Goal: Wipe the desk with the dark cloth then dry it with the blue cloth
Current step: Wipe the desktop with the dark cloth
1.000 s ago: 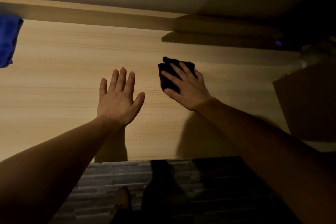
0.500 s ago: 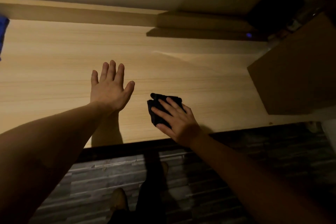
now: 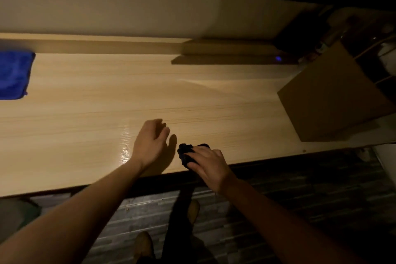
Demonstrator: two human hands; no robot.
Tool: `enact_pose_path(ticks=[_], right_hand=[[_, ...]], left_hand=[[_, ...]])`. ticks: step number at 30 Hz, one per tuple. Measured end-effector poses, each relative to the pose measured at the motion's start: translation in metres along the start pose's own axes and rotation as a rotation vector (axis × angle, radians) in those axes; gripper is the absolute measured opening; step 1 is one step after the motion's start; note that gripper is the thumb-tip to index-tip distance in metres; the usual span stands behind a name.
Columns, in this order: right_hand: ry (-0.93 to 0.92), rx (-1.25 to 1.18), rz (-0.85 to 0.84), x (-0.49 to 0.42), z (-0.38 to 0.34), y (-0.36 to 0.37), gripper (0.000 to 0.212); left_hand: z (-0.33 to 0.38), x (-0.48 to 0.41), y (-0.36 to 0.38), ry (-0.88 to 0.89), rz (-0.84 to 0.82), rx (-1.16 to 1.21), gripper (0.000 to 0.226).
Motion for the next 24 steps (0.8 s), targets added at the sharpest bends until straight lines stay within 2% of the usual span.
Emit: enact_pose_path(ticks=[2, 4, 6, 8, 12, 14, 17, 18, 20, 22, 24], right_hand=[[-0.012, 0.043, 0.05, -0.008, -0.008, -0.017, 0.044], [-0.053, 0.08, 0.1, -0.016, -0.017, -0.032, 0.047], [-0.117, 0.13, 0.093, -0.027, -0.029, -0.042, 0.047], [-0.166, 0.165, 0.055, -0.038, -0.04, -0.048, 0.052], [-0.101, 0.104, -0.07, -0.061, -0.054, -0.054, 0.088], [-0.153, 0.032, -0.064, -0.072, -0.071, -0.063, 0.094], [-0.203, -0.184, 0.102, -0.086, -0.095, -0.085, 0.079], [-0.147, -0.267, 0.175, -0.091, -0.096, -0.09, 0.076], [0.084, -0.448, 0.243, -0.103, -0.091, -0.088, 0.08], [0.32, -0.718, 0.142, -0.118, -0.093, -0.065, 0.071], [0.428, -1.052, 0.025, -0.134, -0.111, -0.034, 0.042]], left_hand=[[0.004, 0.018, 0.016, -0.226, -0.108, 0.466, 0.04], [0.025, 0.035, 0.038, -0.38, -0.325, 0.936, 0.044], [0.046, 0.049, 0.043, -0.464, -0.444, 1.232, 0.04], [0.056, 0.053, 0.037, -0.486, -0.43, 1.405, 0.038], [0.06, 0.054, 0.02, -0.483, -0.377, 1.503, 0.039], [0.059, 0.051, 0.003, -0.439, -0.314, 1.508, 0.041], [0.056, 0.046, -0.03, -0.357, -0.238, 1.506, 0.039], [0.054, 0.045, -0.043, -0.335, -0.217, 1.509, 0.037], [0.046, 0.043, -0.069, -0.309, -0.169, 1.527, 0.038], [0.035, 0.04, -0.096, -0.285, -0.12, 1.541, 0.041], [0.02, 0.038, -0.122, -0.273, -0.083, 1.539, 0.042]])
Point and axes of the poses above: each hand's wrist, its own x-axis away from the middle knuckle, its own y-axis out of the palm, z = x × y, the point moved 8 cm from there along -x, towards the middle knuckle, and after that the axes turned 5 degrees about -x, right-handed, at the moved point
